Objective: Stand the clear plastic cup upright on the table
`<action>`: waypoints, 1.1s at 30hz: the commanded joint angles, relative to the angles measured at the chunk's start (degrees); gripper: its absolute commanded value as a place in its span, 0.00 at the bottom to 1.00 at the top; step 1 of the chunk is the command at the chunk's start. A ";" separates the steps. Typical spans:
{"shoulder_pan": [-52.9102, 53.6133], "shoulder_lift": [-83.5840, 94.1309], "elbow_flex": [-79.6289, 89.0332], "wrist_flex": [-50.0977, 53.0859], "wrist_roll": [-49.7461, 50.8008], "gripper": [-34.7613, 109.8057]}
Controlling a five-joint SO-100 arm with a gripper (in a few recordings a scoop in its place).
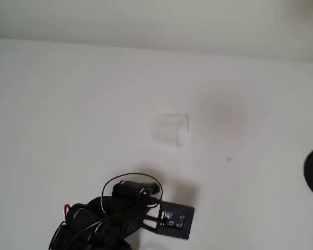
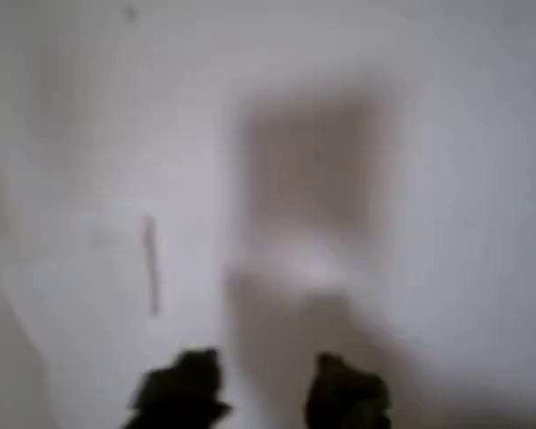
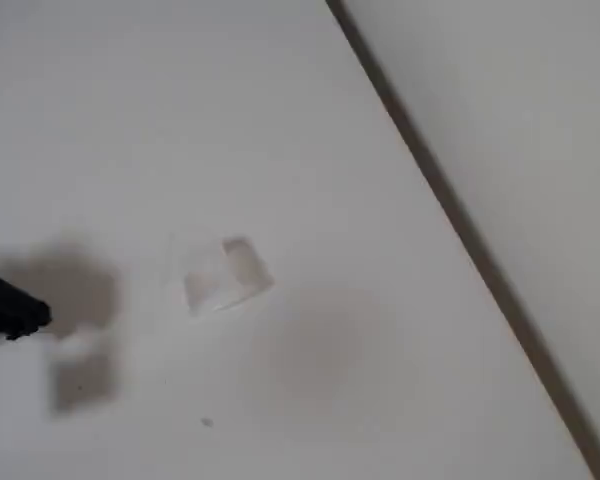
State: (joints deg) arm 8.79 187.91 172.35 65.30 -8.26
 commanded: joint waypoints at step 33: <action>-9.76 -129.29 -110.92 14.68 11.51 0.60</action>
State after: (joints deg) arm -2.64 63.54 69.61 79.19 2.64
